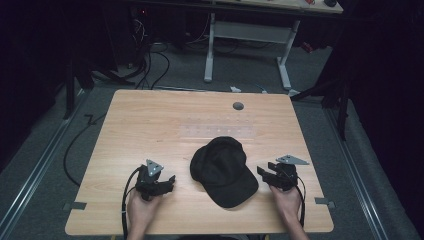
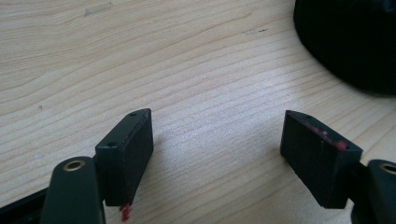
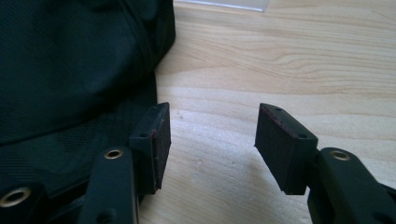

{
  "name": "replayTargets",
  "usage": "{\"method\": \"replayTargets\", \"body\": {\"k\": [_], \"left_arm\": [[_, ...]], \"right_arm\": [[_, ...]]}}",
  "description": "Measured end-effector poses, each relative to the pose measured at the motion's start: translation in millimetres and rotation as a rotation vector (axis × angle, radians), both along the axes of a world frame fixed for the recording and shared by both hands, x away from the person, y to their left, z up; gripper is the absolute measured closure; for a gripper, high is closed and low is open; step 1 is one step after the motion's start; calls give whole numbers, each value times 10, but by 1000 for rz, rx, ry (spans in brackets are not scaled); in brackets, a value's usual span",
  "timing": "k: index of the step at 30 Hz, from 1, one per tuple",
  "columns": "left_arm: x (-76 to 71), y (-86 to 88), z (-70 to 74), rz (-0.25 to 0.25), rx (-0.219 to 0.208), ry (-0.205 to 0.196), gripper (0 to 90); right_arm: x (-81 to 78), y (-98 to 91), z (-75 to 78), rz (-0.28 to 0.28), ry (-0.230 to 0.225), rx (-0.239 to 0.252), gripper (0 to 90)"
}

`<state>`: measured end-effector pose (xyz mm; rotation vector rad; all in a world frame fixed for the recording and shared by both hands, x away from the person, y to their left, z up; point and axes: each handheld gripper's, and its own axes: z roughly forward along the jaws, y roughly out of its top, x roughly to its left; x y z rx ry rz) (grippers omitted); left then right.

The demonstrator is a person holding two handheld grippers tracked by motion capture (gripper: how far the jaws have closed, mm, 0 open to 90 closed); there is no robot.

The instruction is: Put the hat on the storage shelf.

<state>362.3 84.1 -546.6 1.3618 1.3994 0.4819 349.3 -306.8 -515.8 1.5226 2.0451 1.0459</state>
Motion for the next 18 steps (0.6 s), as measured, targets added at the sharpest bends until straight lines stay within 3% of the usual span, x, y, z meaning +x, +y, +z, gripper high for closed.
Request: {"method": "replayTargets", "body": {"k": [4, 9, 16, 18], "left_arm": [[0, 0, 0, 0, 0, 0, 257], [0, 0, 0, 0, 0, 0, 256], [0, 0, 0, -1, 2, 0, 256], [-1, -1, 0, 0, 2, 0, 255]], "right_arm": [[30, 12, 71, 38, 30, 10, 419], [63, 42, 173, 82, 34, 28, 397], [123, 139, 266, 132, 25, 13, 394], [131, 157, 304, 140, -11, 18, 439]]}}
